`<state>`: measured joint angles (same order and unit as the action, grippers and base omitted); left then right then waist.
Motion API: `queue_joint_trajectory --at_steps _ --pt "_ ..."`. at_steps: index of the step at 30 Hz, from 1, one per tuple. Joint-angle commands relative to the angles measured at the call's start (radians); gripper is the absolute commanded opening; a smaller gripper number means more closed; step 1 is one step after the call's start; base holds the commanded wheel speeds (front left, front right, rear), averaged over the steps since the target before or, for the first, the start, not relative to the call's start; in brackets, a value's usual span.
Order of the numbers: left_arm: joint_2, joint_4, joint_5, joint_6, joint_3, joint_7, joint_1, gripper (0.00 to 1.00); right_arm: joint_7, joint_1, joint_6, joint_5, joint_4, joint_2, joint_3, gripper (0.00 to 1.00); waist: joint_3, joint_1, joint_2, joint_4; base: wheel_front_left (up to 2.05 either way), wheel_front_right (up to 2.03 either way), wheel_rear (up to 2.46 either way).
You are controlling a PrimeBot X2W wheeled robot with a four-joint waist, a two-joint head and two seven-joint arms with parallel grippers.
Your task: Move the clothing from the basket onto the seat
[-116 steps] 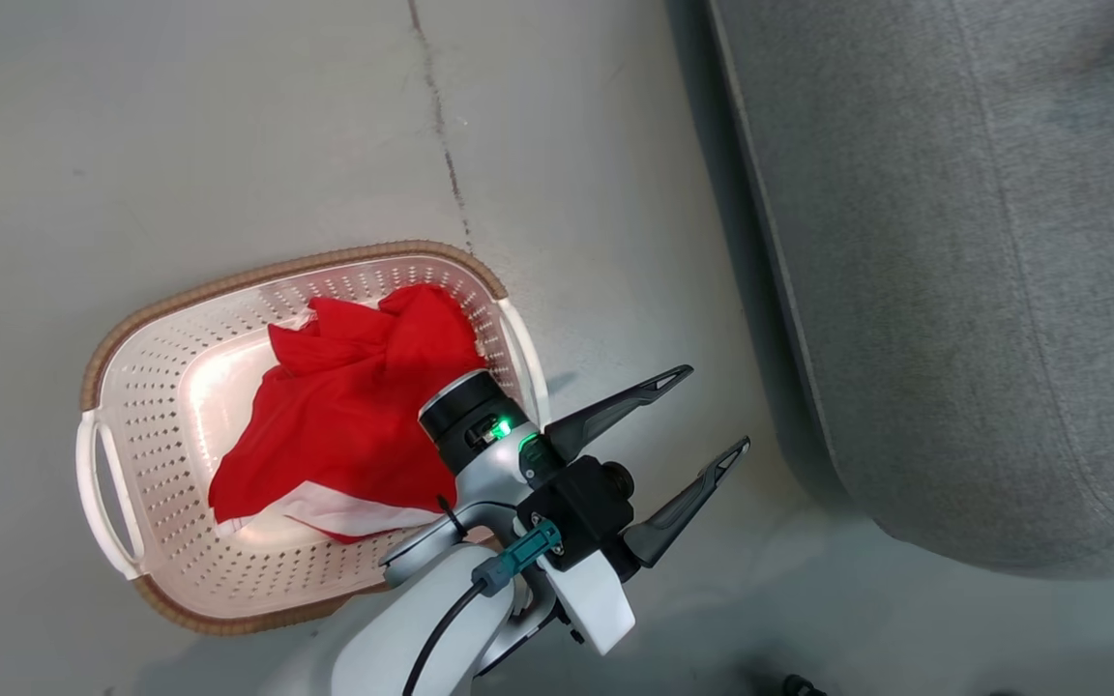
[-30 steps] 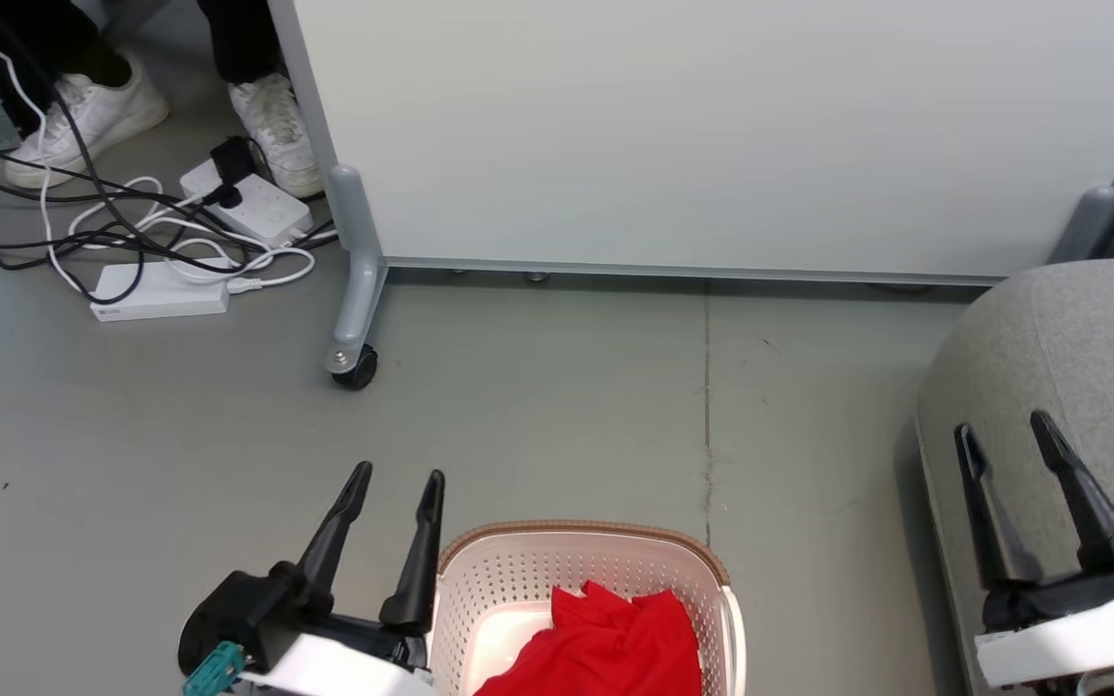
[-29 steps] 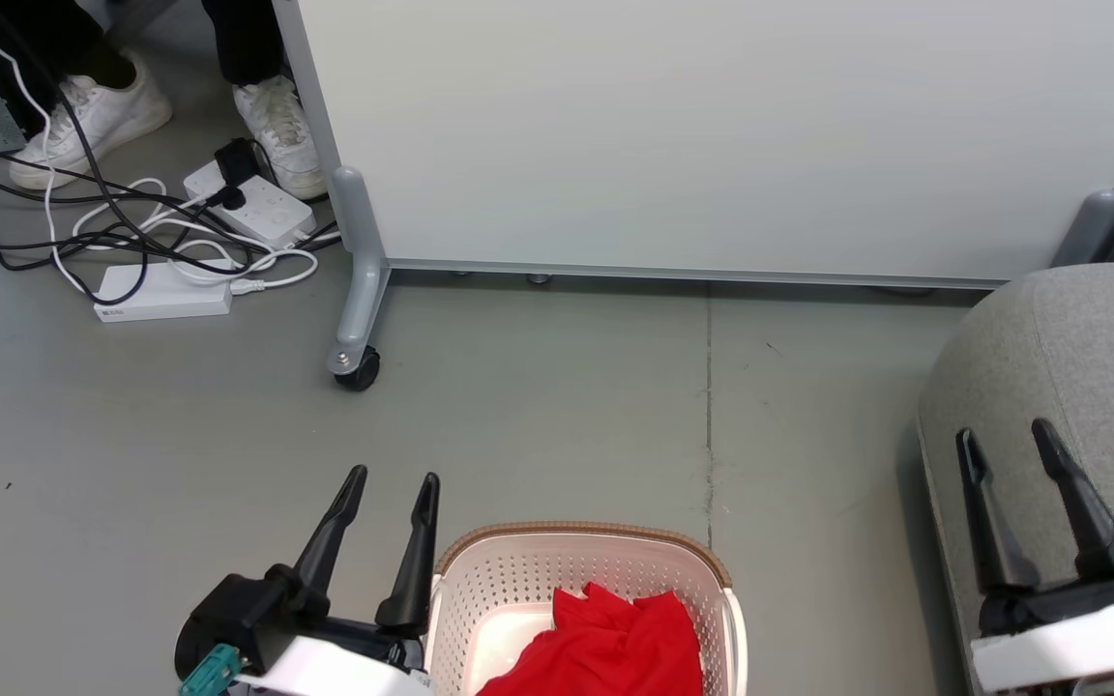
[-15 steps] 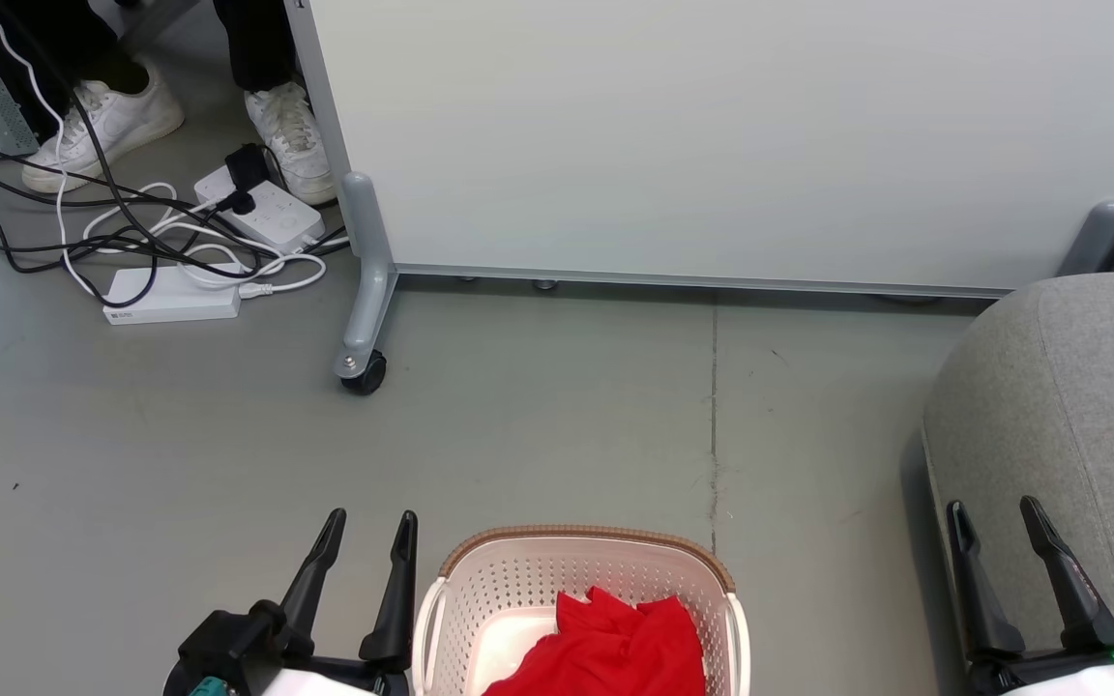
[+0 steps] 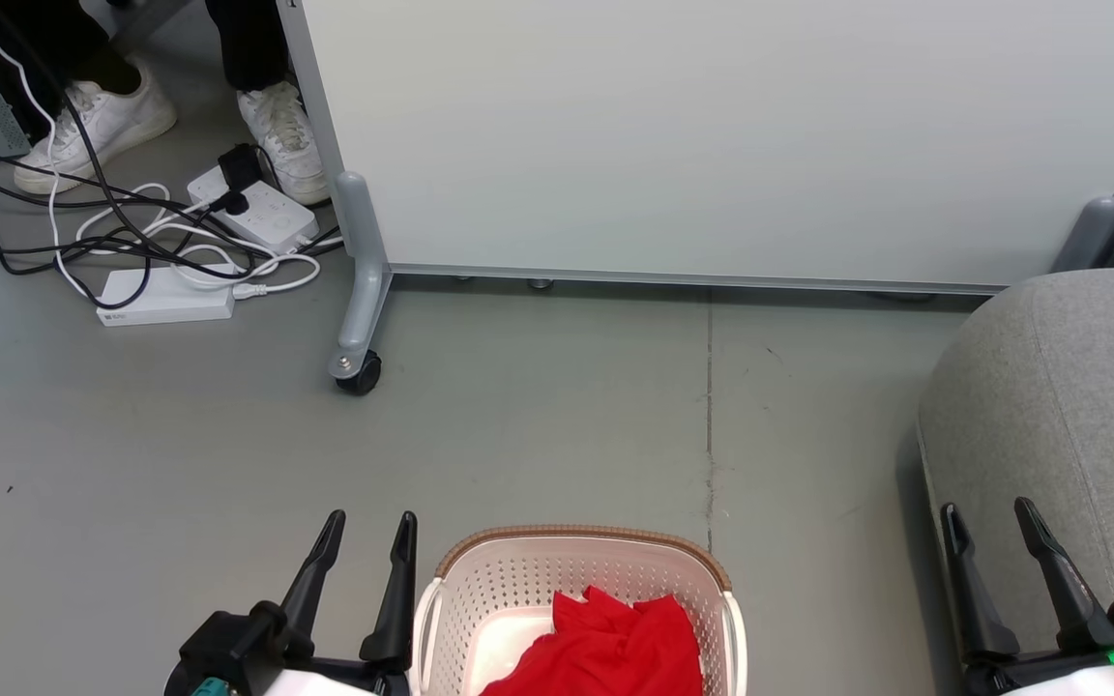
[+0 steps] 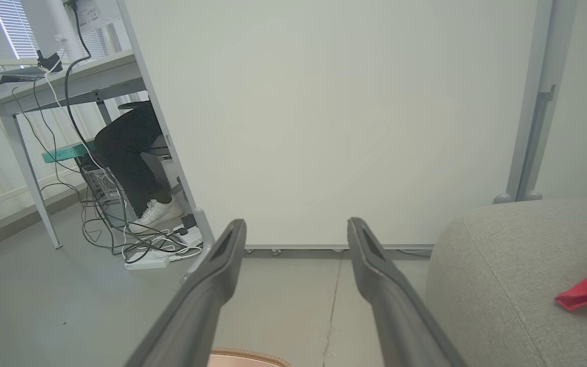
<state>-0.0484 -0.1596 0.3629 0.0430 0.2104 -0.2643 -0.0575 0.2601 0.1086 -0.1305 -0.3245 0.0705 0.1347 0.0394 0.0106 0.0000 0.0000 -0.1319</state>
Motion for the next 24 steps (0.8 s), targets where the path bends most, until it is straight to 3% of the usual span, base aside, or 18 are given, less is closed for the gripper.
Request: queue_joint_trajectory --at_steps 1,24 --pt "-0.004 -0.002 0.004 0.002 -0.001 -0.001 -0.005 1.0 0.004 0.003 -0.001 0.001 0.003 0.006 0.001 1.0 0.001 0.0 0.0 0.0 0.0 0.0 0.0" --pt "-0.004 0.001 -0.009 0.006 0.014 -0.001 0.011 1.0 0.004 -0.005 -0.001 0.002 0.018 0.007 0.012 1.0 -0.008 0.0 0.0 0.008 0.0 0.0 0.0"
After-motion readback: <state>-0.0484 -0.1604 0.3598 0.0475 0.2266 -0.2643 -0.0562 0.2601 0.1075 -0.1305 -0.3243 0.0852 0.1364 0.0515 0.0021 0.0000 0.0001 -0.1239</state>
